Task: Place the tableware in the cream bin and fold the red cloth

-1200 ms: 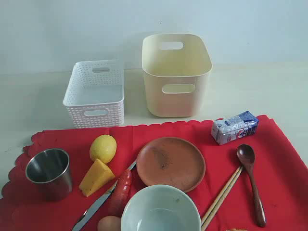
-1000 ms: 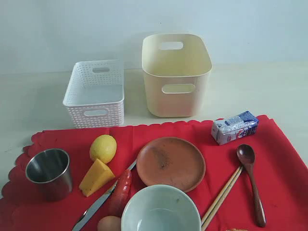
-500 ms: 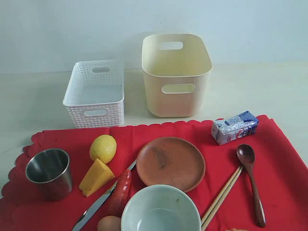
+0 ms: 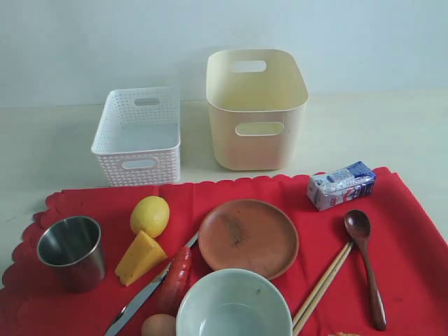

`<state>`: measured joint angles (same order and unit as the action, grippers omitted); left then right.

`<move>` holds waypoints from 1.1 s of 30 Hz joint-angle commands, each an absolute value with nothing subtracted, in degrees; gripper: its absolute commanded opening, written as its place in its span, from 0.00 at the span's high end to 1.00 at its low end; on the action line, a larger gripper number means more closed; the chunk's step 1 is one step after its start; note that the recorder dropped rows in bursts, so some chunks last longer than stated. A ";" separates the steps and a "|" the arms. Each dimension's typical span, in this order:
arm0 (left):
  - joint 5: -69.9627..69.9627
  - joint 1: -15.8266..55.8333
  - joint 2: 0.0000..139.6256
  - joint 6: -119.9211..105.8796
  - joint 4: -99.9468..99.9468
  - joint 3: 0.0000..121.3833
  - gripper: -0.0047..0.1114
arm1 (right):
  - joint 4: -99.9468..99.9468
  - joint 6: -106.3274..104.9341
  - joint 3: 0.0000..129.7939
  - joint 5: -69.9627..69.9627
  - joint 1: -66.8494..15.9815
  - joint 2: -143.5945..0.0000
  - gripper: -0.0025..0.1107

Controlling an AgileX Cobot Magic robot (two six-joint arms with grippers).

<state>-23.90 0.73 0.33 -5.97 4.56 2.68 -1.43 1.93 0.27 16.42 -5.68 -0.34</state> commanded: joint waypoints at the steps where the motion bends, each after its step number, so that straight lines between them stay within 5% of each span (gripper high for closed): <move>1: -23.38 0.53 0.00 -5.68 4.57 2.50 0.96 | -1.36 1.81 0.00 16.26 -5.35 0.00 0.98; 27: -23.38 0.53 0.00 -5.68 4.57 2.50 0.96 | -1.36 1.70 0.00 17.01 -5.35 -0.08 0.98; 33: -23.38 0.53 0.00 -5.68 4.57 2.50 0.96 | -1.36 1.70 8.64 17.28 -5.35 -8.84 0.98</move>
<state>-23.90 0.73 0.33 -5.97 4.56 2.68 -1.43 1.93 5.79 17.72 -5.68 -6.13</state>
